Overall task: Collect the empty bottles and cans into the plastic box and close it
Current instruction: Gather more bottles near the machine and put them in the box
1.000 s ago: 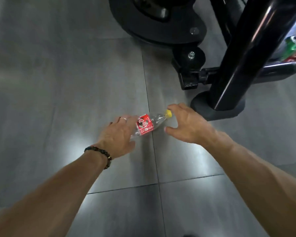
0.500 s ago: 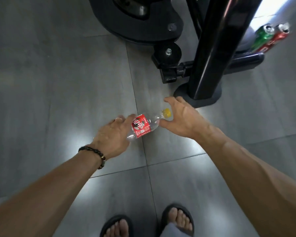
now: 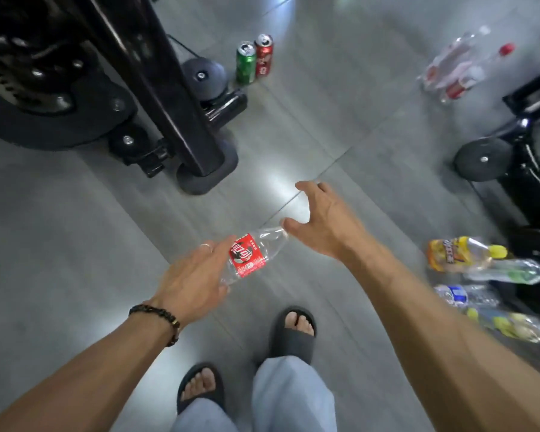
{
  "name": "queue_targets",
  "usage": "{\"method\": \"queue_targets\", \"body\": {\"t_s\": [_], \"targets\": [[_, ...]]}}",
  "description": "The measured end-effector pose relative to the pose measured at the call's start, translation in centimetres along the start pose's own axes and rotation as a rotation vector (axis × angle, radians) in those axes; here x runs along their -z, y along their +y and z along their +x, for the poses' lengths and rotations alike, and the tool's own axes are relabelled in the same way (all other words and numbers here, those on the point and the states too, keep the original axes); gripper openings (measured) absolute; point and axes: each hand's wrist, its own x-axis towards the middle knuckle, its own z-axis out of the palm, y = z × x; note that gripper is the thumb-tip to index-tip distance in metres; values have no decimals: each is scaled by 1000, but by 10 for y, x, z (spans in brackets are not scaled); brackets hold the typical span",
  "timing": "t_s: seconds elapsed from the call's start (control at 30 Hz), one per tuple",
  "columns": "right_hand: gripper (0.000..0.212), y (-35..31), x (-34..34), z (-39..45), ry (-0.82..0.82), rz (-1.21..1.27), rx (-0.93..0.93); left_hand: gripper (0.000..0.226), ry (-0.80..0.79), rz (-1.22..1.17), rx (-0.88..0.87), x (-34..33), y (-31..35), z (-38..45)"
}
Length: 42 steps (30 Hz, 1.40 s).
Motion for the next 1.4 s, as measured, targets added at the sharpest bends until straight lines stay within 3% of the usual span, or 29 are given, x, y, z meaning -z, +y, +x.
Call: {"method": "queue_targets", "body": {"t_s": [0.23, 0.47, 0.57, 0.8, 0.9, 1.1, 1.4], "targets": [[68, 150, 39, -104, 148, 117, -268, 81, -101, 123, -226, -53, 132, 11], [58, 332, 17, -182, 241, 207, -494, 80, -179, 203, -345, -157, 252, 44], [51, 402, 6, -200, 240, 154, -583, 82, -182, 216, -353, -195, 286, 61], [57, 524, 9, -202, 371, -72, -762, 79, -185, 203, -376, -266, 355, 93], [59, 556, 1, -191, 308, 38, -786, 79, -208, 195, -392, -291, 374, 102], [42, 578, -22, -187, 310, 95, -793, 78, -210, 226, -433, -309, 382, 114], [53, 513, 3, -244, 357, 181, -748, 81, -229, 307, -515, -254, 379, 76]]}}
